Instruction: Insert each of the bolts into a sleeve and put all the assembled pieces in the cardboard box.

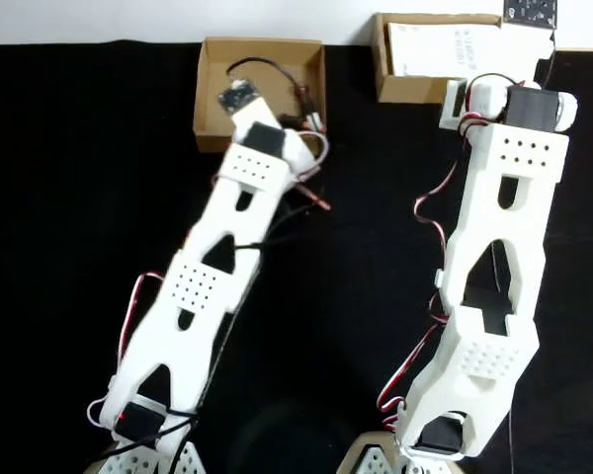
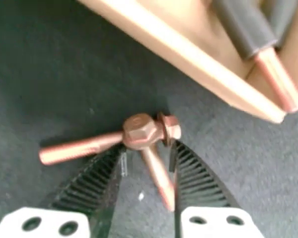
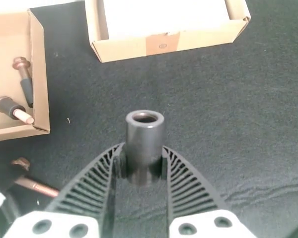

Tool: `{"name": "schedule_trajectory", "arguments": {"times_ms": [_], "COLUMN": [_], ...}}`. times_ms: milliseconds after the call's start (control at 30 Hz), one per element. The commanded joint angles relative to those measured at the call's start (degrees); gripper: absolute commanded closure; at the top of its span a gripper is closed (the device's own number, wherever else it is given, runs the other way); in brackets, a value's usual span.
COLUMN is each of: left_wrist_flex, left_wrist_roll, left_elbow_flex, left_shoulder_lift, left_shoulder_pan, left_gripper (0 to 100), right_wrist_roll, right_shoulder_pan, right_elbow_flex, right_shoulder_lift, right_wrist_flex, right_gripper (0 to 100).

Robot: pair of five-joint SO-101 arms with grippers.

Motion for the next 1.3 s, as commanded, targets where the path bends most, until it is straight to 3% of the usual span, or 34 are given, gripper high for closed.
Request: {"name": "schedule_trajectory", "arguments": {"times_ms": [0,467,733,900,1133,1267], "left_wrist_flex": [0.0,9.05,14.15,14.15,14.15,11.6], "left_wrist_roll": [-3.25,-20.66,-37.8,-43.34,-53.63,-54.24], "left_elbow_flex": [-0.75,-1.89,-3.03,11.56,46.55,61.76], "left_shoulder_lift": [-0.4,-3.12,-13.41,-26.77,-46.02,-48.75], "left_shoulder_pan": [-1.36,0.57,4.7,4.7,4.88,5.05], "left_gripper": [89,99,99,99,98,99], "right_wrist_roll": [-0.35,-0.35,-0.35,-0.35,-0.35,-0.35], "right_shoulder_pan": [-0.13,-0.13,-1.01,-0.84,-0.92,-1.27], "right_elbow_flex": [-0.48,-0.57,-0.57,-0.66,-0.66,-0.66], "right_shoulder_lift": [-0.4,-0.4,-0.4,-0.4,-0.4,-0.4], "right_wrist_flex": [-1.45,-1.45,-1.19,-1.19,-1.19,-1.1], "right_gripper": [99.2,99.2,99.2,99.2,99.2,99.2]}}
